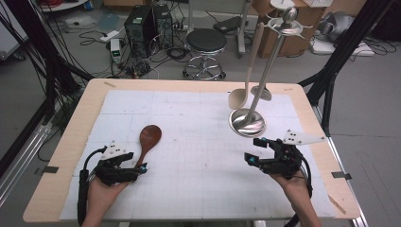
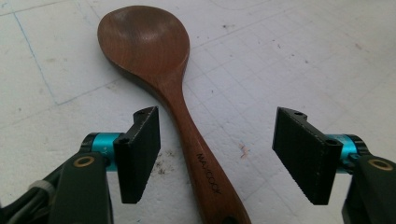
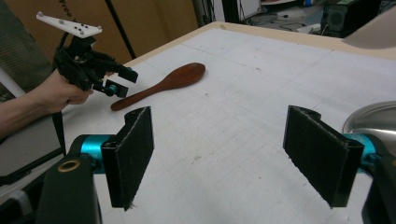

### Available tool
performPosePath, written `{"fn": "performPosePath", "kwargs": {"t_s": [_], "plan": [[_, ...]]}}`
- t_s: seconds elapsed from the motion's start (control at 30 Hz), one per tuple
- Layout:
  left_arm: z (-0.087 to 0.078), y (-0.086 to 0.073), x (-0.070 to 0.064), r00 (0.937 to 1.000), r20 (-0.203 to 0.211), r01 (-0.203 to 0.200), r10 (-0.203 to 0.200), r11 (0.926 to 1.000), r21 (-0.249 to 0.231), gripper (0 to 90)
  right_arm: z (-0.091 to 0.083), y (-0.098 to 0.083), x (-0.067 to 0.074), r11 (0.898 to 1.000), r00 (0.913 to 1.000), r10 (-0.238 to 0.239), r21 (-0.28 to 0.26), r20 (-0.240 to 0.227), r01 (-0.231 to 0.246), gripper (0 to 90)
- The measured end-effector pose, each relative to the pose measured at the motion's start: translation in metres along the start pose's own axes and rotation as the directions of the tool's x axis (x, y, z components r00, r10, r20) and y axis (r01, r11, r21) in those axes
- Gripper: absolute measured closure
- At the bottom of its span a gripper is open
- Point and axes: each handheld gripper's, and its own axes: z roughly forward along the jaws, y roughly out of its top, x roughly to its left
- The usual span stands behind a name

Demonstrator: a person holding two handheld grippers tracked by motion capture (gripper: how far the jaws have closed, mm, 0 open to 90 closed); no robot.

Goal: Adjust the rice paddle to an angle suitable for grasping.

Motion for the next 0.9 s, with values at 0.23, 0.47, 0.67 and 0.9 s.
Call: {"fn": "performPosePath", "kwargs": {"t_s": [0.23,0.47,0.67,0.9], "plan": [[0.005,-0.003,0.003,0.9999,-0.007,0.014,-0.014,0.9994,0.033,44.6,0.001,-0.008,0.002,1.000,1.0000,-0.002,0.013,0.005,0.002,23.9],[0.010,-0.005,0.002,0.9996,-0.019,-0.017,0.018,0.9972,0.073,53.8,0.000,-0.012,0.001,1.000,0.9999,0.007,0.015,0.012,-0.007,23.8],[0.012,-0.006,0.002,0.9995,-0.014,-0.026,0.028,0.9951,0.096,61.6,0.001,-0.013,0.001,1.000,0.9999,0.001,0.014,0.013,-0.001,23.4],[0.014,-0.007,0.002,0.9994,-0.022,-0.024,0.027,0.9938,0.109,64.1,0.002,-0.016,0.001,1.000,0.9999,-0.002,0.016,0.016,0.001,23.5]]}}
